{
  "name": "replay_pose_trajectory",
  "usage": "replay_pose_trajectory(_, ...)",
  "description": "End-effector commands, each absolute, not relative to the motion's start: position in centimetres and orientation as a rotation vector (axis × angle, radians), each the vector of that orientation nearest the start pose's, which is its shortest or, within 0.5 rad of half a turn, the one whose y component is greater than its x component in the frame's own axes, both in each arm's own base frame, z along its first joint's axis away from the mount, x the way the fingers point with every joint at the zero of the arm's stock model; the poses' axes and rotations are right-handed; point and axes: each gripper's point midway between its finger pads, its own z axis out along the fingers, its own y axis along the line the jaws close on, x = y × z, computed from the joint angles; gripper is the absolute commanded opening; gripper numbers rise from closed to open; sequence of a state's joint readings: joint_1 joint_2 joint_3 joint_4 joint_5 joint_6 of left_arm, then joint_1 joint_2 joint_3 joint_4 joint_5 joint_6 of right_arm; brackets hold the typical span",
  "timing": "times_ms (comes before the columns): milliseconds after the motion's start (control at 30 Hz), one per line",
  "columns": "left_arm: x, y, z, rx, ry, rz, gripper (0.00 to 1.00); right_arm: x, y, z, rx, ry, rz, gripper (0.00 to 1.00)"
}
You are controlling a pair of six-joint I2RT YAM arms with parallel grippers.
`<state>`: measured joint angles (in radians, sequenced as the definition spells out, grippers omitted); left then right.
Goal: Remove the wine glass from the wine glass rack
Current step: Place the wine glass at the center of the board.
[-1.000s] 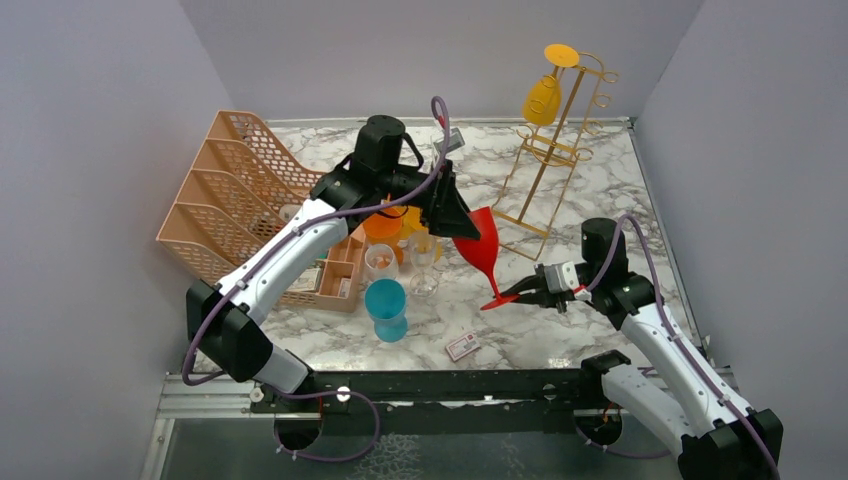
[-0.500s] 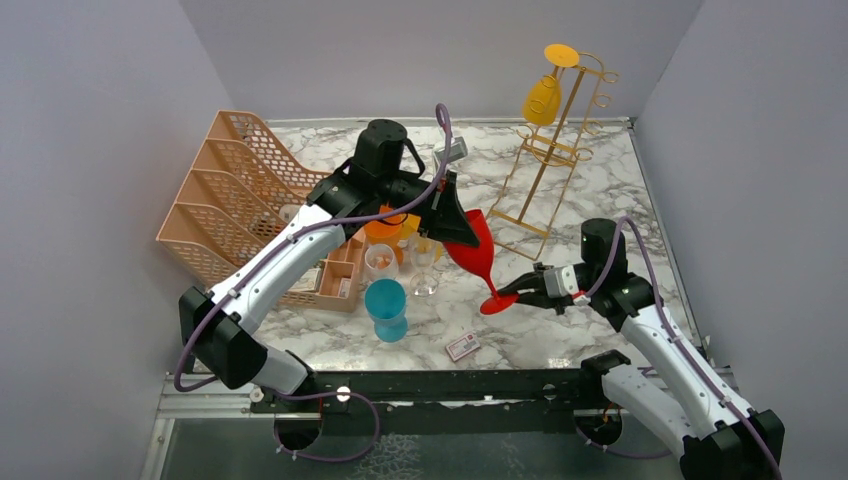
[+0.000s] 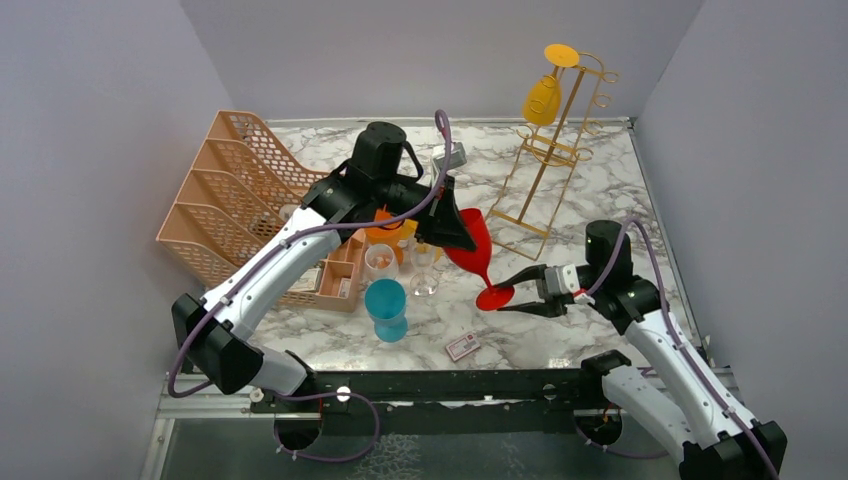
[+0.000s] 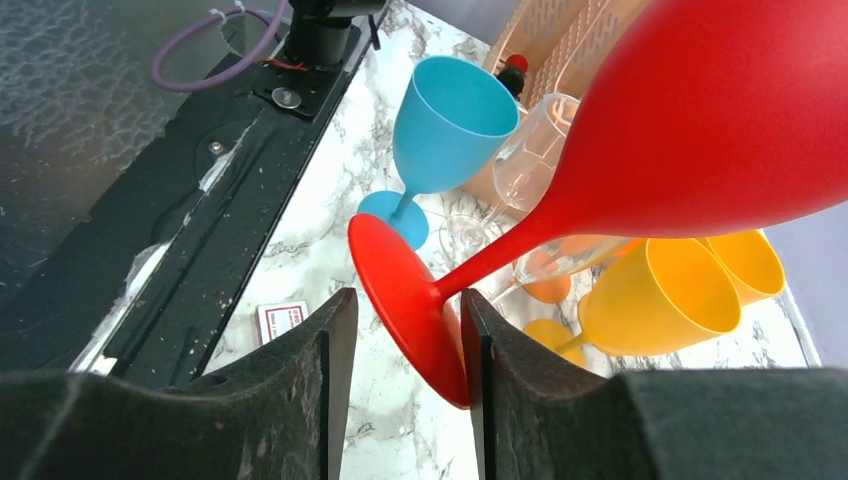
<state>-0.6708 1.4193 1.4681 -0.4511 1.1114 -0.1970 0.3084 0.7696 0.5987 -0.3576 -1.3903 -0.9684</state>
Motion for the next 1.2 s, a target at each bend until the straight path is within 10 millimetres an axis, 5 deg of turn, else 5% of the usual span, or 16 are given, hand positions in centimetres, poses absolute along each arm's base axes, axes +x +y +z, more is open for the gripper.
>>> replay_pose_trajectory(0, 16.3, -32.8, 37.7, 1.266, 1.576, -1.522, 0.00, 11.8, 21.3, 23.3, -1.559, 0.830, 0.992, 0.47)
replay_pose_trajectory(200, 17.4, -32.0, 36.8, 1.232, 1.657, -1.377, 0.00, 11.1, 21.1, 24.2, -1.556, 0.831, 0.984, 0.51)
replay_pose_trajectory(333, 17.9, -31.8, 35.3, 1.160, 1.753, -1.286, 0.00, 12.4, 20.9, 24.9, -1.502, 0.898, 0.900, 0.53)
replay_pose_trajectory(533, 16.5, -32.5, 32.6, 1.145, 1.848, -1.139, 0.00, 18.1, 19.1, 26.7, -1.107, 1.158, 0.671, 0.57)
replay_pose_trajectory(700, 15.5, -33.0, 30.6, 1.126, 1.923, -1.035, 0.00, 18.1, 18.5, 27.7, -0.946, 1.209, 0.712, 0.59)
replay_pose_trajectory(933, 15.1, -33.6, 27.4, 1.082, 1.985, -0.750, 0.00, 21.4, 15.4, 28.1, -0.374, 1.473, 0.776, 0.59)
replay_pose_trajectory(1167, 14.4, -32.8, 22.4, 1.103, 2.017, -0.476, 0.00, 22.1, 15.4, 27.1, -0.199, 1.595, 0.870, 0.64)
